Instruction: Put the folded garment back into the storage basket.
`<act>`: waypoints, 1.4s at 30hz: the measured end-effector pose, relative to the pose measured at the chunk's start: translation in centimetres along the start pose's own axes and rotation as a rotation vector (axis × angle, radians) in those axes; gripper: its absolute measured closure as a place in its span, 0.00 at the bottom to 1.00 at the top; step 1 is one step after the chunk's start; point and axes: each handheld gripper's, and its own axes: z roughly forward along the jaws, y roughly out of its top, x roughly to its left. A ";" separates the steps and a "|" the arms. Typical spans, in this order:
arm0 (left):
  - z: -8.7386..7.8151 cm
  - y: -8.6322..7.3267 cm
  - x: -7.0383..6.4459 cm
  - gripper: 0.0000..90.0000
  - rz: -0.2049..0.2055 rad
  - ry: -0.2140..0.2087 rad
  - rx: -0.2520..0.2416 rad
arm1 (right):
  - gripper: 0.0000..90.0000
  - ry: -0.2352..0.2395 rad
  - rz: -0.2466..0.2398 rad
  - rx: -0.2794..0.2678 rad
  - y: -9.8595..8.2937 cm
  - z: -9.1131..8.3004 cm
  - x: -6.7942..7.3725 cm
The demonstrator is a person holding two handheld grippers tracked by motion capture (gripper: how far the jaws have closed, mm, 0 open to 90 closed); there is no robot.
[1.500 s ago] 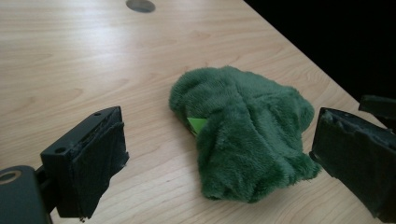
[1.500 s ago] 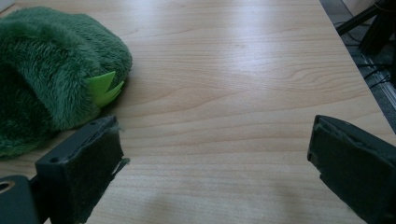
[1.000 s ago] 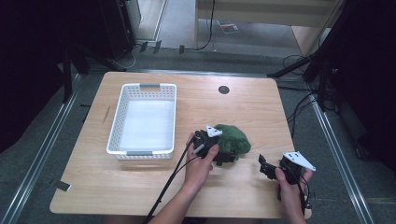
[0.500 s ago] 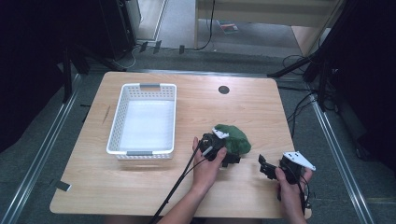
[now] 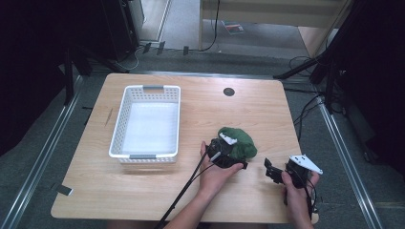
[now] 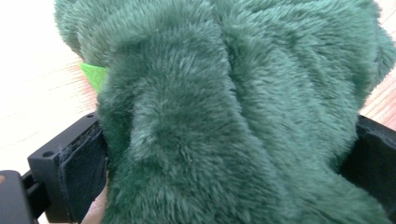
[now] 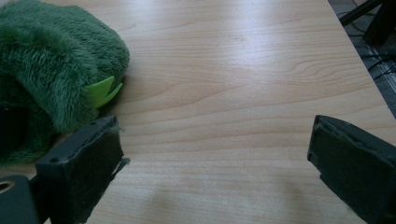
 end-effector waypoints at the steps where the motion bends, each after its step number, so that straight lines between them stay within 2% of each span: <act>1: 0.0 0.0 0.0 0.01 -0.003 -0.002 0.003 | 0.04 0.000 0.001 0.001 0.0 0.0 0.0; 3: 0.1 -0.1 -0.1 0.02 -0.002 0.002 0.008 | 0.04 -0.001 -0.001 0.001 0.0 0.0 0.0; 5: 0.1 -0.2 -0.2 0.04 0.016 0.015 0.002 | 0.04 0.000 0.000 0.001 0.0 0.0 0.0; 8: 0.1 -0.2 -0.3 0.05 0.016 0.014 -0.005 | 0.04 0.003 0.001 0.000 0.0 0.0 0.0; 15: -0.1 -0.2 -0.5 0.16 0.027 0.025 -0.028 | 0.04 0.001 -0.002 0.001 0.0 0.1 0.0; 19: 0.1 -0.2 -0.5 0.15 0.020 0.029 -0.022 | 0.04 0.000 -0.002 0.003 0.0 0.1 0.0; 22: 0.2 -0.3 -0.6 0.11 0.033 0.043 -0.018 | 0.04 -0.001 -0.001 0.003 0.0 0.0 0.0; 28: 0.3 -0.5 -0.9 0.11 0.053 0.063 -0.018 | 0.04 -0.001 -0.003 0.003 0.0 0.1 0.0; 31: 0.2 -0.6 -1.0 0.22 0.068 0.058 -0.036 | 0.04 -0.002 0.001 0.006 0.0 0.1 0.0; 32: 0.0 -0.5 -1.0 0.22 0.073 0.057 -0.043 | 0.04 -0.001 -0.002 0.005 0.0 0.1 0.0; 35: -0.4 -0.3 -0.8 0.35 0.065 0.035 -0.067 | 0.04 0.000 -0.001 0.006 0.0 0.1 -0.1; 42: -2.2 0.6 0.2 0.38 0.041 0.010 -0.114 | 0.04 -0.001 0.000 0.008 0.0 0.1 -0.1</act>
